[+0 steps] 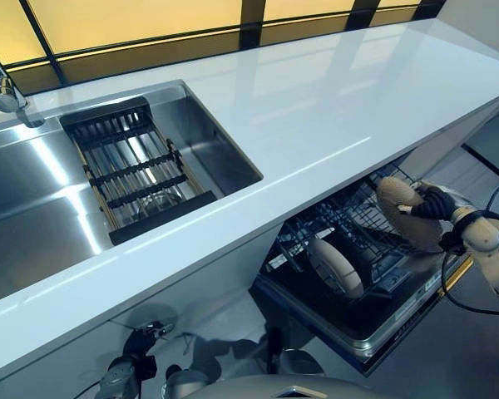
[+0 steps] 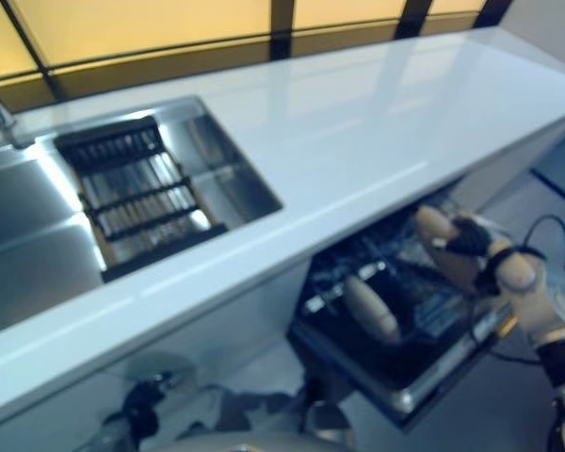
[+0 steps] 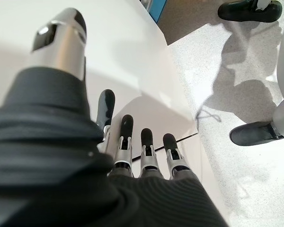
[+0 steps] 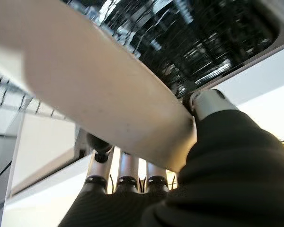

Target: Take plates into dishwasher

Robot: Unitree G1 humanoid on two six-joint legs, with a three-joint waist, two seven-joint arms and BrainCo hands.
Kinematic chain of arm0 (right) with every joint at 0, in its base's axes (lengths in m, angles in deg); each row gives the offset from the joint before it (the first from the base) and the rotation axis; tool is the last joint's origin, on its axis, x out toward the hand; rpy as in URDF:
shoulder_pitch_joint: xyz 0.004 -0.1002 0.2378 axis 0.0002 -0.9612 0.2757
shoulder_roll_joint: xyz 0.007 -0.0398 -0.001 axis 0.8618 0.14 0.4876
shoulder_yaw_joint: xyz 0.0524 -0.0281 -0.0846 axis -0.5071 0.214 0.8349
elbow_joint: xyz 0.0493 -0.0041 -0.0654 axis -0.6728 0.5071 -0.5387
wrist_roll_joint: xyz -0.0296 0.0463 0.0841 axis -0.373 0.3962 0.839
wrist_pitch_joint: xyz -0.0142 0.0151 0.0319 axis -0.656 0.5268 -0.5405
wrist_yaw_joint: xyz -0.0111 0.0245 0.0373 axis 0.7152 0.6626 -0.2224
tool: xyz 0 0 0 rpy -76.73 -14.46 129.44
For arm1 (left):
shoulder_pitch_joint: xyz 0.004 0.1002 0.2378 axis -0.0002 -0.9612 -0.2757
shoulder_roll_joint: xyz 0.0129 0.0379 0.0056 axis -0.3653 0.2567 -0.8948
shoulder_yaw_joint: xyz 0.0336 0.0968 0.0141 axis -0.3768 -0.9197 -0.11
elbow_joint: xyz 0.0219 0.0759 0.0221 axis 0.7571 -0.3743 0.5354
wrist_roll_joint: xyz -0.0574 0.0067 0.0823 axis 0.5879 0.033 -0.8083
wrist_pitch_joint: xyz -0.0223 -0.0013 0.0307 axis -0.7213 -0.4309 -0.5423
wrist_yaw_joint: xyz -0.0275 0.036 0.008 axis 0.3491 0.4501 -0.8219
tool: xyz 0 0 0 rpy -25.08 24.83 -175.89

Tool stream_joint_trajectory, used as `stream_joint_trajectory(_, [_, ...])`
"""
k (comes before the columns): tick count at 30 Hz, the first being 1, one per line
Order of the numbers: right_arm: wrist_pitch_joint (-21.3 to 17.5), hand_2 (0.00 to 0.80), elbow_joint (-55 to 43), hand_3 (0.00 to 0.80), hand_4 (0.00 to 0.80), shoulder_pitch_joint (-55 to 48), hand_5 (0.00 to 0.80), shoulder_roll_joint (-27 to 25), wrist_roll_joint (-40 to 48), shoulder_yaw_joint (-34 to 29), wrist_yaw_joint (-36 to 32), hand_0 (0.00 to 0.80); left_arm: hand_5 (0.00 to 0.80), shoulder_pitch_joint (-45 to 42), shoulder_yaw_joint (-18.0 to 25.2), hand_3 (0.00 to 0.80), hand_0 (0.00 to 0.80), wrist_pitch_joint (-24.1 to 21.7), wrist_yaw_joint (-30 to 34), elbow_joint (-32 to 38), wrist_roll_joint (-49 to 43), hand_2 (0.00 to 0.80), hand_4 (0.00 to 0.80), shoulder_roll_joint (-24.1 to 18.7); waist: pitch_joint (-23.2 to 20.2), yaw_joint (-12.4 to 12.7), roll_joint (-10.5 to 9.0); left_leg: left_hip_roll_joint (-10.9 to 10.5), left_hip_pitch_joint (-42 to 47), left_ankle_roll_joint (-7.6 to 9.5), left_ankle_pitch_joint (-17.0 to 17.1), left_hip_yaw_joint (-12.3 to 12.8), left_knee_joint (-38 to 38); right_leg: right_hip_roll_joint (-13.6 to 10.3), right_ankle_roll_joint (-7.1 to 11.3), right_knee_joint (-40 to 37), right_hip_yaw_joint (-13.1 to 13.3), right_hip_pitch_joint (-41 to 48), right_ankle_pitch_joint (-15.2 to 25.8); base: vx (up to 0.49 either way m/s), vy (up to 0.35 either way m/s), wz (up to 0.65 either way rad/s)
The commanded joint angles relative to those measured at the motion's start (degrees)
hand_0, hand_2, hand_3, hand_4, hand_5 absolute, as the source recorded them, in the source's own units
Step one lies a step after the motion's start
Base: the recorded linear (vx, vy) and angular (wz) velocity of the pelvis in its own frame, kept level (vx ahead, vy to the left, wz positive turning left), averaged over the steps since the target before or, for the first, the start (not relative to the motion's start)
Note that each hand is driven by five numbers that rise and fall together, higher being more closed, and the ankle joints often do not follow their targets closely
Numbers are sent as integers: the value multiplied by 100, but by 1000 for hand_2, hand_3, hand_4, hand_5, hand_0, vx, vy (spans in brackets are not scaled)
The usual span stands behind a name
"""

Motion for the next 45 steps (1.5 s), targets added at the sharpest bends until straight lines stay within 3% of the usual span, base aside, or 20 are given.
stream_joint_trajectory(1, [-105, 800, -209, 800, 800, 322, 800, -69, 92, -67, -47, 800, 0, 424, 271, 0, 0, -378, 33, 248, -27, 0, 0, 9, 63, 233, 158, -250, -88, 538, -250, -356, 105, -319, 588, 326, -600, 303, -158, 0, 0, 0])
stream_joint_trajectory(8, [-11, 800, -212, 800, 800, 251, 800, 241, 428, 10, -293, 800, 0, 418, 313, 0, 0, -355, 94, 273, -65, 0, 0, 26, 71, 271, 182, -260, -88, 539, -247, -356, 100, -343, 585, 344, -665, 288, -159, 0, 0, 0])
stream_joint_trajectory(24, [-40, 800, 149, 800, 800, 389, 800, 642, -61, 370, -93, 800, 0, 484, 301, 0, 0, -460, 56, 370, 155, 0, 0, 81, 153, 386, 211, -275, -122, 551, -247, -411, 145, -415, 595, 439, -766, 239, -176, 0, 0, 0])
stream_joint_trajectory(33, [0, 800, 784, 800, 800, 784, 800, 904, -961, 895, 315, 800, 0, 496, 263, 0, 0, -516, 90, 519, 237, 0, 0, 92, 207, 548, 302, -325, -195, 559, -246, -499, 160, -504, 593, 460, -896, 228, -186, -1, -1, 3])
stream_joint_trajectory(45, [212, 800, 2264, 800, 800, 1234, 800, 1475, -850, 1339, 763, 800, 0, 586, 47, 0, 0, -591, 118, 545, 191, 0, 0, 163, 211, 762, 452, -389, -235, 569, -262, -620, 163, -609, 576, 474, -1059, 269, -219, 8, -2, 6])
